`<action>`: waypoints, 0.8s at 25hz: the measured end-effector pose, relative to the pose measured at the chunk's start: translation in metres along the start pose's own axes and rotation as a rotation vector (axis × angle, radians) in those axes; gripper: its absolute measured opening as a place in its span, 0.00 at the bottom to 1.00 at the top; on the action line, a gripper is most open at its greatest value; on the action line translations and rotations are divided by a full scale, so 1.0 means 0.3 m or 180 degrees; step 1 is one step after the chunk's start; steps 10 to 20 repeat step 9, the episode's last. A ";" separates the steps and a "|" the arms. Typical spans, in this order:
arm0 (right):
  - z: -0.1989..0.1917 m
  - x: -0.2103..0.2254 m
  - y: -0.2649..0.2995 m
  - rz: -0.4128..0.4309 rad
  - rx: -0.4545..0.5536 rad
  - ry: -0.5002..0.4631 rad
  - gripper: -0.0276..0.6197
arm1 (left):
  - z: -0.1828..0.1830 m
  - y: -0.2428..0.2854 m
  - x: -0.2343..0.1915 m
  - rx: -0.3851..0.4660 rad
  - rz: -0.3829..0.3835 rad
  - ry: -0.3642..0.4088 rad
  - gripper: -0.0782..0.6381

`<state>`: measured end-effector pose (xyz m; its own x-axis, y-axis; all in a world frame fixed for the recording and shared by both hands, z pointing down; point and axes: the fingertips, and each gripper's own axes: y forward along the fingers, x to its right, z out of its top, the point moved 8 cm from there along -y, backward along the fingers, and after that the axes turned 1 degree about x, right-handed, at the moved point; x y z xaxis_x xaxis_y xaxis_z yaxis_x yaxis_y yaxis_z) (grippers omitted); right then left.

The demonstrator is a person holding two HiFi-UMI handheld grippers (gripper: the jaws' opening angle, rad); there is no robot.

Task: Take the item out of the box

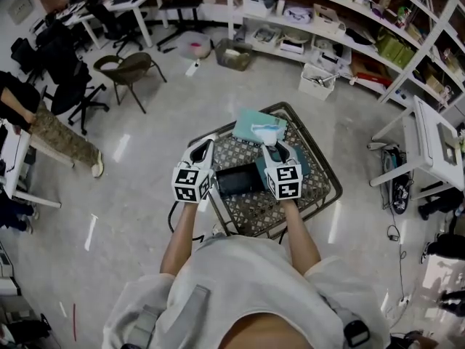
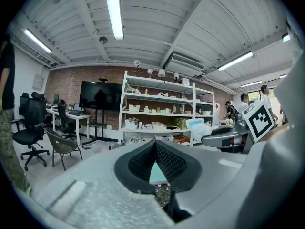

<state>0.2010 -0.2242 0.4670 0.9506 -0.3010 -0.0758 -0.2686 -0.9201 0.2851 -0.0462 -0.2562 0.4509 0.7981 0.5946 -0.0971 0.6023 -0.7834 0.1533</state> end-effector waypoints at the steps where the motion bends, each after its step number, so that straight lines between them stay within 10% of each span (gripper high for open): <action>1: -0.003 -0.002 0.002 0.0009 -0.0003 -0.0003 0.23 | -0.002 0.001 -0.003 0.0000 0.0003 0.0004 0.12; 20: -0.008 -0.013 0.019 0.0029 -0.0033 -0.0016 0.23 | -0.002 0.006 -0.025 0.0005 0.0006 0.0016 0.12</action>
